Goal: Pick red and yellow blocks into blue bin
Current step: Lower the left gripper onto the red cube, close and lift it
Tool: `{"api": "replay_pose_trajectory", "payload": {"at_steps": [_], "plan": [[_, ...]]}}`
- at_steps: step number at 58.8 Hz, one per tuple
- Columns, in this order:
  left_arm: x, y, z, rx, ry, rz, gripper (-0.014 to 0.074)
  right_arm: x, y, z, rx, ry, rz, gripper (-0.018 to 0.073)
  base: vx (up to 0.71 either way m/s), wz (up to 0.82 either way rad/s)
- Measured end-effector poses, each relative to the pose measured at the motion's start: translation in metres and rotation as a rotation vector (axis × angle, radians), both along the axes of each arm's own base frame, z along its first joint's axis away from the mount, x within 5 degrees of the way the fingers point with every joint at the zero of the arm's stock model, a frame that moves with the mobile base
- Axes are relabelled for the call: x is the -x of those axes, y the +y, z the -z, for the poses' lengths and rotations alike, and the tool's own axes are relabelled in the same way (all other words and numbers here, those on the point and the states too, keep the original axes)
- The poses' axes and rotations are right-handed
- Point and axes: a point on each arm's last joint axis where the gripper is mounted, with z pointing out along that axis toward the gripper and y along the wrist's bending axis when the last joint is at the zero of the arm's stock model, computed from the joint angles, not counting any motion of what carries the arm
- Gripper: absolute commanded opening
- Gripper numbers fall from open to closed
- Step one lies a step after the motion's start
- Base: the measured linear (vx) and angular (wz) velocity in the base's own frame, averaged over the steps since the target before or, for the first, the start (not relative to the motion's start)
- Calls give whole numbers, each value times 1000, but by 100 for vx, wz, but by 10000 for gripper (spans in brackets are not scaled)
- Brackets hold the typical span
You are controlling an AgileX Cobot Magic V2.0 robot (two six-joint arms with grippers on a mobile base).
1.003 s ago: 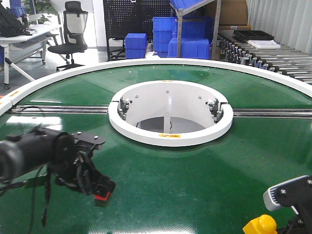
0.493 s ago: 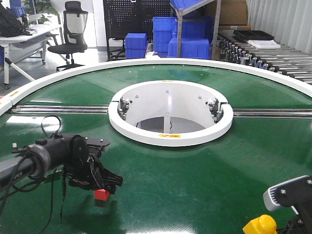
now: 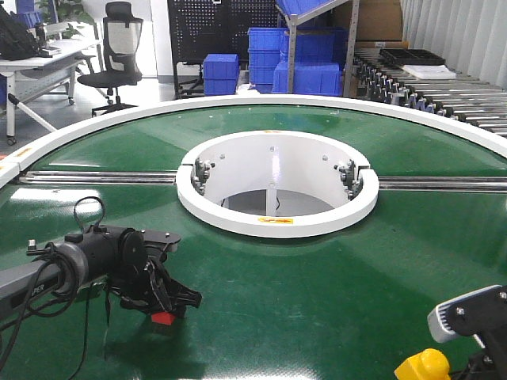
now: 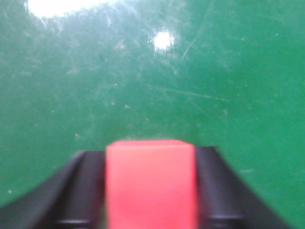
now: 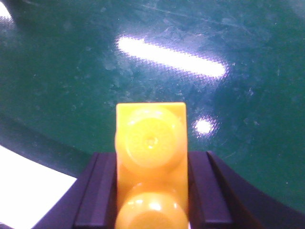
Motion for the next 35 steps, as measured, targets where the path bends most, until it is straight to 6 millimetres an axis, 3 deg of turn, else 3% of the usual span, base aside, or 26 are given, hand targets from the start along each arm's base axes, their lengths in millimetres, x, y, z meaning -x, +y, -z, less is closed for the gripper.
{"api": "replay_pose_trajectory", "payload": {"at_steps": [7,14,23,30,35], "plan": [[2,0,-6,0,-2,2,311,0,0,0,0,0,0,231,0,0],[7,2,-27,4,-11,4,268,0,0,0,0,0,0,231,0,0],[20,5,-77,9,-65,28,232,0,0,0,0,0,0,231,0,0],[43,7,-128,29,-137,68,230,0,0,0,0,0,0,231,0,0],[65,8,-153,56,-176,100,230,0,0,0,0,0,0,231,0,0]]}}
